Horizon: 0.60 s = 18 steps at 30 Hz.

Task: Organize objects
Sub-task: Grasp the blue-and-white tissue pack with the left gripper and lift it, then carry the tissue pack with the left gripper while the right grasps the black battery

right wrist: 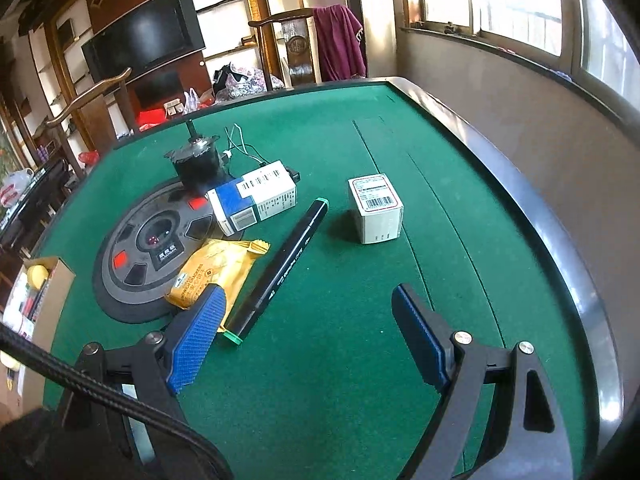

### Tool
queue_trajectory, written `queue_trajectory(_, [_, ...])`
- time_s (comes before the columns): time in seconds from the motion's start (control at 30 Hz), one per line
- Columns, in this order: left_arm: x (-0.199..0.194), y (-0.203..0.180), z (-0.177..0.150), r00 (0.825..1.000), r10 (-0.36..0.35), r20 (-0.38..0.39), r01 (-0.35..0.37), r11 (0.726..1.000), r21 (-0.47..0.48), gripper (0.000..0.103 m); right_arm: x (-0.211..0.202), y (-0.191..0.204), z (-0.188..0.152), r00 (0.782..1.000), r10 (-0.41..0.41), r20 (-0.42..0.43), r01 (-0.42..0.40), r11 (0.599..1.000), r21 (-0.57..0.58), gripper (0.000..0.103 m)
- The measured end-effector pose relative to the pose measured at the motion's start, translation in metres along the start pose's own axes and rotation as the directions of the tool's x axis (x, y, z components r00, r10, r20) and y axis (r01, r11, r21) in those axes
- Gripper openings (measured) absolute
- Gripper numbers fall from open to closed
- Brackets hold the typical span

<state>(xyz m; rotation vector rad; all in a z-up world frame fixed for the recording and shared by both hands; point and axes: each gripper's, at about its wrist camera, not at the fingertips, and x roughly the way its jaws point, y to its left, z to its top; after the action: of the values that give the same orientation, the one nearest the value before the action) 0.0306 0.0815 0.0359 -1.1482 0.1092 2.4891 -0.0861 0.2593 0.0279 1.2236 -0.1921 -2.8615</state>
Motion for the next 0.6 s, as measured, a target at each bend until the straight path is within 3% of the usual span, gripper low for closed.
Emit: queue_trajectory(0.6, [-0.02,0.042,-0.005,0.999,0.043,0.033,-0.04,0.994,-0.1,0.042,0.004,0.011,-0.007,0.999,-0.043,-0.011,0.042,0.998,-0.056,0.085])
